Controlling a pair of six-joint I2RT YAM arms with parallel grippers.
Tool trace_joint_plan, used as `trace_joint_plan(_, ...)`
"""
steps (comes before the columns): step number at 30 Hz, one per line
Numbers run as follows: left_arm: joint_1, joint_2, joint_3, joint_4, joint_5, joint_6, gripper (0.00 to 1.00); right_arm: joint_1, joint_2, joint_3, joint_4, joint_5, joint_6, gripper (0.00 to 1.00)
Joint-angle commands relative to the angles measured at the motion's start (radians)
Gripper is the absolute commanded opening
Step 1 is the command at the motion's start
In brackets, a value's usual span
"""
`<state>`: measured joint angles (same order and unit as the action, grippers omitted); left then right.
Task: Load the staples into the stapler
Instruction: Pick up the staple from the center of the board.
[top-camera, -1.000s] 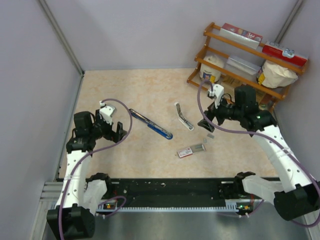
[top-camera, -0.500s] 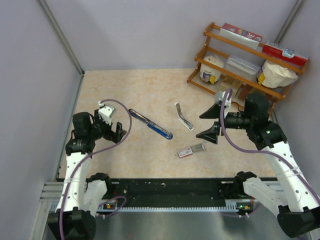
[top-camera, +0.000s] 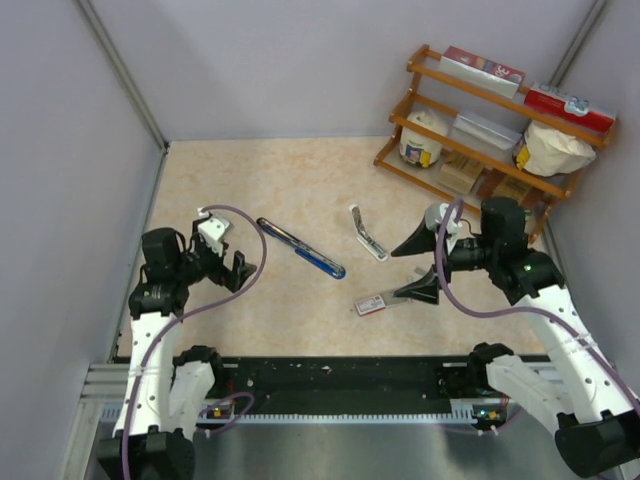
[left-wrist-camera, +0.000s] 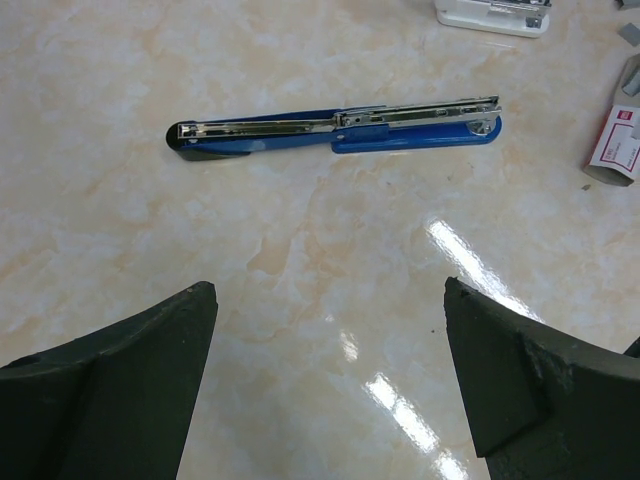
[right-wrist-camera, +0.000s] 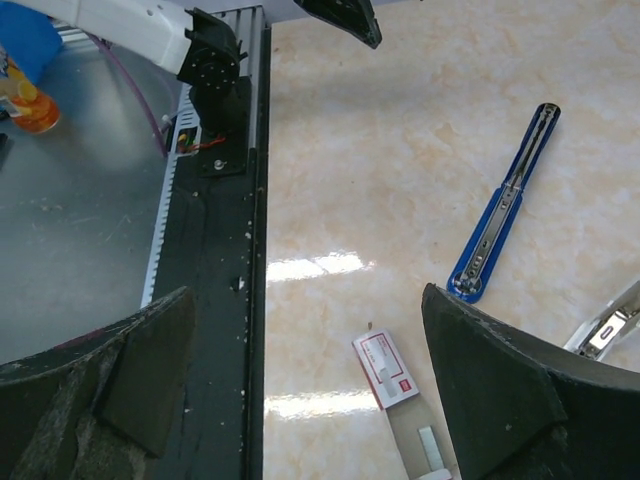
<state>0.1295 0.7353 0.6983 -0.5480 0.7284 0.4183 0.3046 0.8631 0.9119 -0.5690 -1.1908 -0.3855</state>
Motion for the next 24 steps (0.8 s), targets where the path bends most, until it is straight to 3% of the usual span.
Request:
trace_joint_plan(1,0.007,0.018,0.012,-0.004,0.063,0.034,0.99,-0.018,-0.024,-0.002,0.021,-0.049,-0.038,0.92)
trace_joint_plan(14,0.007,0.001,0.001,-0.030,0.108,0.080,0.99,-0.024,-0.053,-0.031,0.020,-0.217,-0.076,0.91)
trace_joint_plan(24,0.009,0.003,0.000,-0.033,0.117,0.089,0.99,0.001,-0.148,-0.015,-0.071,-0.355,-0.234,0.91)
